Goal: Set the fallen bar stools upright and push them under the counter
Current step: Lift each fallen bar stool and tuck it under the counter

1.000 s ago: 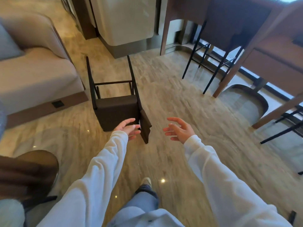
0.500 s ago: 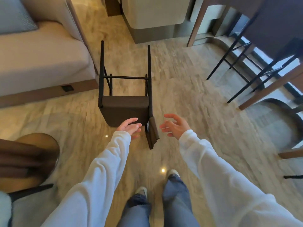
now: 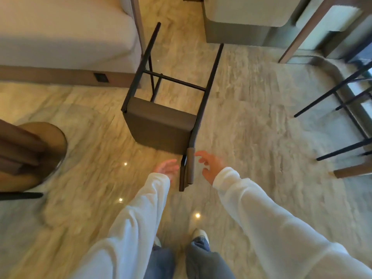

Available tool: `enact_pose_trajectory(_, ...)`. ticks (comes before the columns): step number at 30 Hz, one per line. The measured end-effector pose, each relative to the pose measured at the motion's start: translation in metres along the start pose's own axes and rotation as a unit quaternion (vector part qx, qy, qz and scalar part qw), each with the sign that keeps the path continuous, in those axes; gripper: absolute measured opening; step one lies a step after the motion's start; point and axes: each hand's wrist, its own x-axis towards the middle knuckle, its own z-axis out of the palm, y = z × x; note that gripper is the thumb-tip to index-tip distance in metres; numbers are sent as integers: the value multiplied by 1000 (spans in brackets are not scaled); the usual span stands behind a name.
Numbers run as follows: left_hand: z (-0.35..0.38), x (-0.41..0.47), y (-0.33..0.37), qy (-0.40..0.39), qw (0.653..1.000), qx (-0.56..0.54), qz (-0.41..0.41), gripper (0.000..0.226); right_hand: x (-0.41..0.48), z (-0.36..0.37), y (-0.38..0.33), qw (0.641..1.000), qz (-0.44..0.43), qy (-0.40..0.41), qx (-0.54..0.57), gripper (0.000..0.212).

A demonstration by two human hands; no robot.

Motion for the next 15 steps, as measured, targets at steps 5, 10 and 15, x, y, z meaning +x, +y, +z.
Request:
enact_pose_trajectory(5,9,96,-83,44,995,-19,-92,25,82,66,42,902,-161,-132,-379,71)
enact_pose_trajectory(10,19,159,-159,23,988,-64,-137,27,137,127,82,760,-263,-164,-572,66)
enact_pose_trajectory(15,46,212,-217,-15,989,125,-79,65,170,171,107,628,-322,-158,-690,43)
